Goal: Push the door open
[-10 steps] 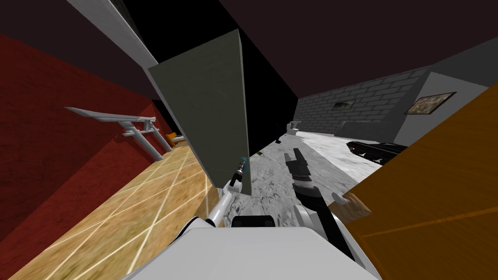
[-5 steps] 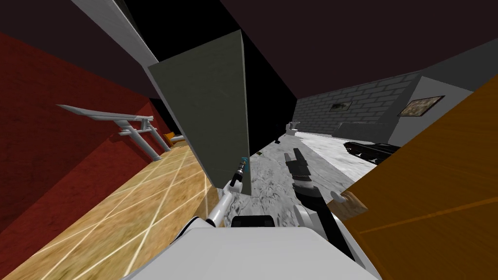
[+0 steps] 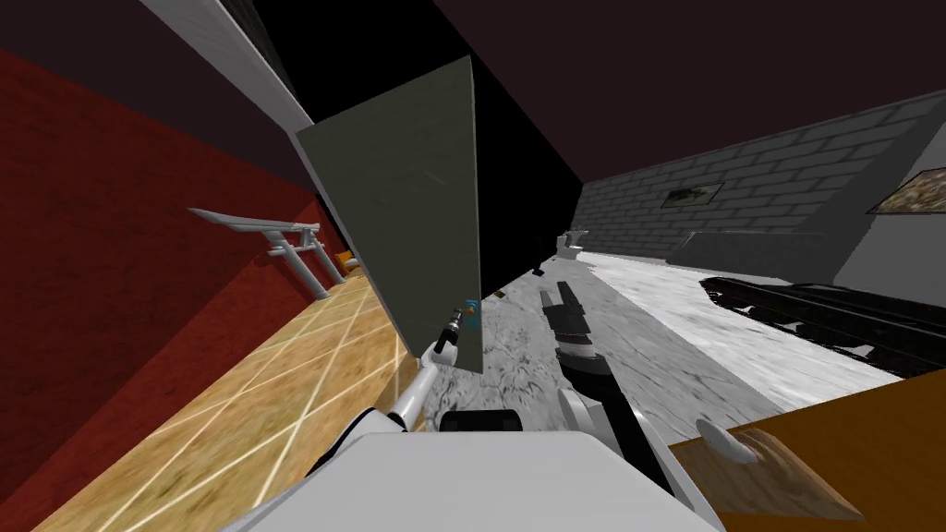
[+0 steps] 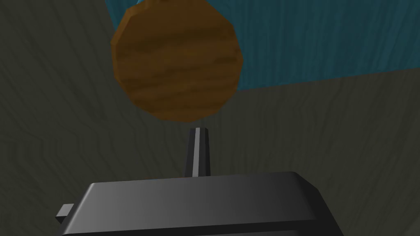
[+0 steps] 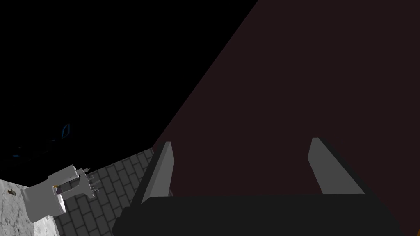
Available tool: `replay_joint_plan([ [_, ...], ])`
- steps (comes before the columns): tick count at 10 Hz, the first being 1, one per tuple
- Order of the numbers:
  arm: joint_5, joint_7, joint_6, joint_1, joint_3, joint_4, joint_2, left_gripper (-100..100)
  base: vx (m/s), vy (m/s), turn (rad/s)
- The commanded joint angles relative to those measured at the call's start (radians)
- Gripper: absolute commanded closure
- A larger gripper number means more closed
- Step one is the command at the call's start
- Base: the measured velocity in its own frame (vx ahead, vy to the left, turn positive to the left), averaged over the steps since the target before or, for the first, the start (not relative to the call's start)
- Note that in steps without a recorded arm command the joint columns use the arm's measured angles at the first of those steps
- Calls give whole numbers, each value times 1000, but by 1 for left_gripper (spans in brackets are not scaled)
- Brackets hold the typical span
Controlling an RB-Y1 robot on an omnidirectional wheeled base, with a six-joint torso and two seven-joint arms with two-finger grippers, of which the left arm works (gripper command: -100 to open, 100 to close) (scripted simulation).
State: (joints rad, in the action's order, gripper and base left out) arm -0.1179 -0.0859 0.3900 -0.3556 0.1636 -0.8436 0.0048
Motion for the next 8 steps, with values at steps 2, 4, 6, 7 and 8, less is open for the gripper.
replay_joint_plan([
  [2,-29,-22,-7,20,44,-29,17,-100,18,21,184],
  [4,-52,-40,-13,36,80,-53,25,-100,-49,37,121],
  [6,-79,-61,-20,55,121,-80,31,-100,-41,15,164],
  [7,-94,-72,-23,66,144,-95,31,-100,-38,11,162],
  [8,-109,-84,-27,76,167,-111,31,-100,-32,14,172],
])
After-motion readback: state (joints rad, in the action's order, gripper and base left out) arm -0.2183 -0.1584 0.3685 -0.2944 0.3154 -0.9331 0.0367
